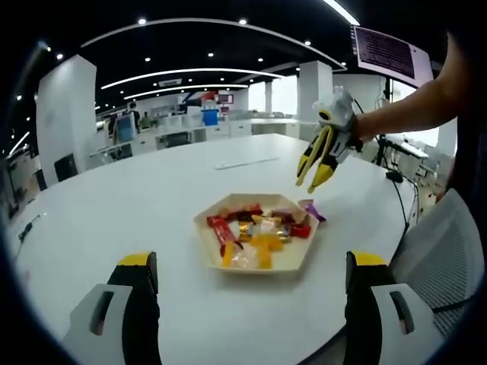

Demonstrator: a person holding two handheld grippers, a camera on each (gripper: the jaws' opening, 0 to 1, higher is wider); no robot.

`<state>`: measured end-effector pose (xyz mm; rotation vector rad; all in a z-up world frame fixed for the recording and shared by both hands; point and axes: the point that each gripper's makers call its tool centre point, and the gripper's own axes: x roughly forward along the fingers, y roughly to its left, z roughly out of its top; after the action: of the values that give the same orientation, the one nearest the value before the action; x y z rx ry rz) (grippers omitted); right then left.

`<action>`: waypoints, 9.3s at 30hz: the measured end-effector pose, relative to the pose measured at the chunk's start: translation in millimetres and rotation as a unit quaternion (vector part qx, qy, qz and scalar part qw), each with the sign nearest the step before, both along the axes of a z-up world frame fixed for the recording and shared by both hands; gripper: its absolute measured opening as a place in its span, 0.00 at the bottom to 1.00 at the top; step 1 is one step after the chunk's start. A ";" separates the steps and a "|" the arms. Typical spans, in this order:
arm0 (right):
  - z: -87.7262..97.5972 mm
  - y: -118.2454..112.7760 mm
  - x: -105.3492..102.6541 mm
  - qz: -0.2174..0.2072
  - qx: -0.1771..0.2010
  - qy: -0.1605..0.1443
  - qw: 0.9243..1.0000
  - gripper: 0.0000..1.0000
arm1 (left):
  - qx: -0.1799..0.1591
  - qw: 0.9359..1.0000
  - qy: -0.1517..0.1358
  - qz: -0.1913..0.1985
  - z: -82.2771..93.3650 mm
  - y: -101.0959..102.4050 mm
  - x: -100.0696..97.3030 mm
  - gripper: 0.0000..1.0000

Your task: Place the target food into the container with the food tongs after gripping and lifting it, then release it inside without dropping or visibly crushing the food.

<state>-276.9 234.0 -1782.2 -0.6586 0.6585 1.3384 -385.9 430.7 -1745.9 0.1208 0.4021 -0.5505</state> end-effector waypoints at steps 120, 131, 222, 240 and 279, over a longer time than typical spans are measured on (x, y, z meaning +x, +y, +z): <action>29.1 1.5 -14.9 -0.095 -0.042 0.033 0.994 0.22 | -0.005 1.000 0.000 -0.015 2.8 -6.3 -5.1 1.00; 35.1 48.1 -22.8 -0.072 -0.026 0.035 0.996 0.22 | -0.005 1.000 -0.001 -0.016 2.8 -6.8 -4.8 1.00; 161.2 26.6 -75.4 -0.050 0.255 -0.064 0.963 0.28 | -0.051 0.960 -0.055 -0.269 110.6 -100.6 22.0 0.89; 170.5 36.9 -121.2 -0.038 0.349 -0.015 0.936 0.28 | -0.018 0.916 -0.023 -0.399 121.2 -153.9 1.1 0.54; 160.9 35.9 -116.4 -0.053 0.341 0.007 0.939 0.26 | 0.066 0.896 -0.026 -0.439 110.4 -151.9 -5.2 0.01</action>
<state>-393.2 269.9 -1621.4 -0.0487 0.2012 1.3573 -391.1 278.8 -1635.5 0.4594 0.3162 -1.4116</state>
